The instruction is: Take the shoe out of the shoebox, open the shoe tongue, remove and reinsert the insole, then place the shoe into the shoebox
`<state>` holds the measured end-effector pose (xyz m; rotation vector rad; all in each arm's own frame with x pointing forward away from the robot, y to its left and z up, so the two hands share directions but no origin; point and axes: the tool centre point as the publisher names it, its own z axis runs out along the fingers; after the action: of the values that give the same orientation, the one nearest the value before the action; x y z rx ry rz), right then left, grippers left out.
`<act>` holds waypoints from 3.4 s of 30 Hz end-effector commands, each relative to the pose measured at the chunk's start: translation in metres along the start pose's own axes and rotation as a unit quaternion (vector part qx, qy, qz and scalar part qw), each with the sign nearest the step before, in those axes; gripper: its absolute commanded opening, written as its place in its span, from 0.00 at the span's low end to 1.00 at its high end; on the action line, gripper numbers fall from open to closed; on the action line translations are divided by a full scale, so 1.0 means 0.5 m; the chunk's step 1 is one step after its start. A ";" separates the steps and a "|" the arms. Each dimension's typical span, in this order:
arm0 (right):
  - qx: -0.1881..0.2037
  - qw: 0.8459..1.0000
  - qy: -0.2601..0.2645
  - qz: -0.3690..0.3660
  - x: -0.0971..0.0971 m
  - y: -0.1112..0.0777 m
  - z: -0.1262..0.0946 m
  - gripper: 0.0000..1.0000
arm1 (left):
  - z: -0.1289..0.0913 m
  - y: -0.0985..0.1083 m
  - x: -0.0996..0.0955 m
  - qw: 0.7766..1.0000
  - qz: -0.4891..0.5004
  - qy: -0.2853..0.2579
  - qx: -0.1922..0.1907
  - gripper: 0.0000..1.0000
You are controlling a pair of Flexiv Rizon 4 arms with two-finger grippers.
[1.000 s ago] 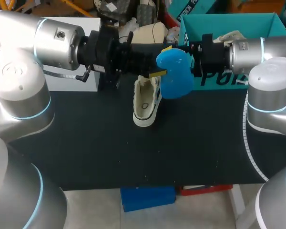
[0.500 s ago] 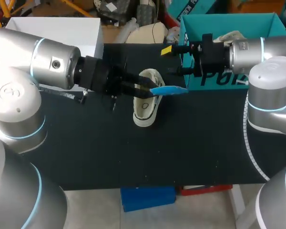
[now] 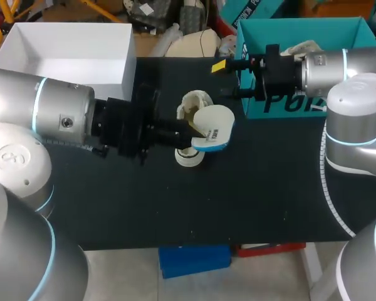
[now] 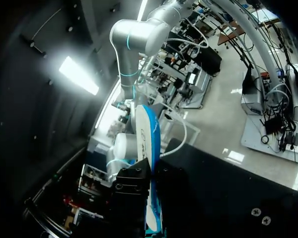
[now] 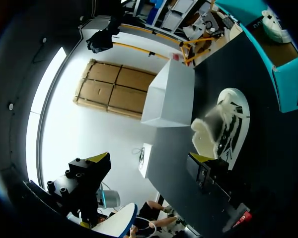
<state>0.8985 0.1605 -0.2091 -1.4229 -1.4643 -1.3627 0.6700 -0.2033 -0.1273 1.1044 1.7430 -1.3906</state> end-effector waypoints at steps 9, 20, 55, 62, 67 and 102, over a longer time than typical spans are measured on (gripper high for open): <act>-0.002 1.000 0.000 0.000 -0.001 -0.001 0.003 1.00 | -0.013 0.027 0.099 0.991 0.112 -0.069 -0.016 0.00; -0.002 1.000 0.000 0.000 -0.001 -0.001 0.003 1.00 | -0.009 0.119 0.177 0.976 0.193 -0.102 -0.019 0.00; -0.002 1.000 0.000 0.000 -0.001 -0.001 0.003 1.00 | 0.048 0.407 0.070 0.948 0.302 -0.056 -0.081 0.00; -0.002 1.000 0.000 0.000 -0.001 -0.001 0.003 1.00 | 0.047 0.406 0.066 0.951 0.296 -0.059 -0.070 0.00; -0.002 1.000 0.008 -0.001 -0.003 0.000 -0.004 1.00 | 0.047 0.406 0.066 0.951 0.296 -0.059 -0.070 0.00; 0.024 0.994 0.050 0.092 -0.053 -0.062 0.030 0.62 | 0.047 0.406 0.066 0.951 0.296 -0.059 -0.070 0.00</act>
<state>0.8774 0.1688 -0.2426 -1.3877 -1.2709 -1.2378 0.8380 -0.2009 -0.2489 1.2955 1.2524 -0.9275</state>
